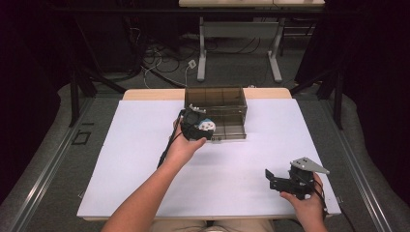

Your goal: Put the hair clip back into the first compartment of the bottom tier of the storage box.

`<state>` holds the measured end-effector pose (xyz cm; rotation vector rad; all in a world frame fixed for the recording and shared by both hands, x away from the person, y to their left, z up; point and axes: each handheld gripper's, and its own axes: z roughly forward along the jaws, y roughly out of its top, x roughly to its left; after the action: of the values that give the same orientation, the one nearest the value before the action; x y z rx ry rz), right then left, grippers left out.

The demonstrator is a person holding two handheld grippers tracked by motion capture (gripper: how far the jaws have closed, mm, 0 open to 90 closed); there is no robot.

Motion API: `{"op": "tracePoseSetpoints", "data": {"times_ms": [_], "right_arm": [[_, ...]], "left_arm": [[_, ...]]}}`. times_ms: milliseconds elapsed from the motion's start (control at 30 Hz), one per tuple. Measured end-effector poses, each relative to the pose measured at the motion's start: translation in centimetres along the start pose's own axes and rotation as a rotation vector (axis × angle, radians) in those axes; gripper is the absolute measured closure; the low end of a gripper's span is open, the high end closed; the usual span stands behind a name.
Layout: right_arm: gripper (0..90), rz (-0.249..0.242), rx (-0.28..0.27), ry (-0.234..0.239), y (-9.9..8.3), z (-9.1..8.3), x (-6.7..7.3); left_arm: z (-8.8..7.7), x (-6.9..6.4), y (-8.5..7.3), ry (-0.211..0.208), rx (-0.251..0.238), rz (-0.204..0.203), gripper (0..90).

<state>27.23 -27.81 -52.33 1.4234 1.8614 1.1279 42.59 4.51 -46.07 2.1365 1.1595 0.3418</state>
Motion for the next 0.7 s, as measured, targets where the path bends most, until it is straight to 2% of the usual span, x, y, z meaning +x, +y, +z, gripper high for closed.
{"op": "tracePoseSetpoints", "data": {"times_ms": [133, 200, 700], "right_arm": [[0.0, -0.001, -0.001, 0.003, 0.0, 0.0, 0.0], [0.0, 0.000, 0.001, 0.001, 0.0, 0.0, 0.0], [0.0, -0.003, 0.003, 0.003, 0.0, 0.0, 0.0]], "left_arm": [[0.3, 0.3, 0.1, 0.006, 0.005, -0.005, 35.4], [0.4, 0.5, 0.1, 0.010, 0.018, 0.004, 35.4], [1.4, 1.2, 0.1, 0.036, 0.026, 0.002, 35.3]]}}
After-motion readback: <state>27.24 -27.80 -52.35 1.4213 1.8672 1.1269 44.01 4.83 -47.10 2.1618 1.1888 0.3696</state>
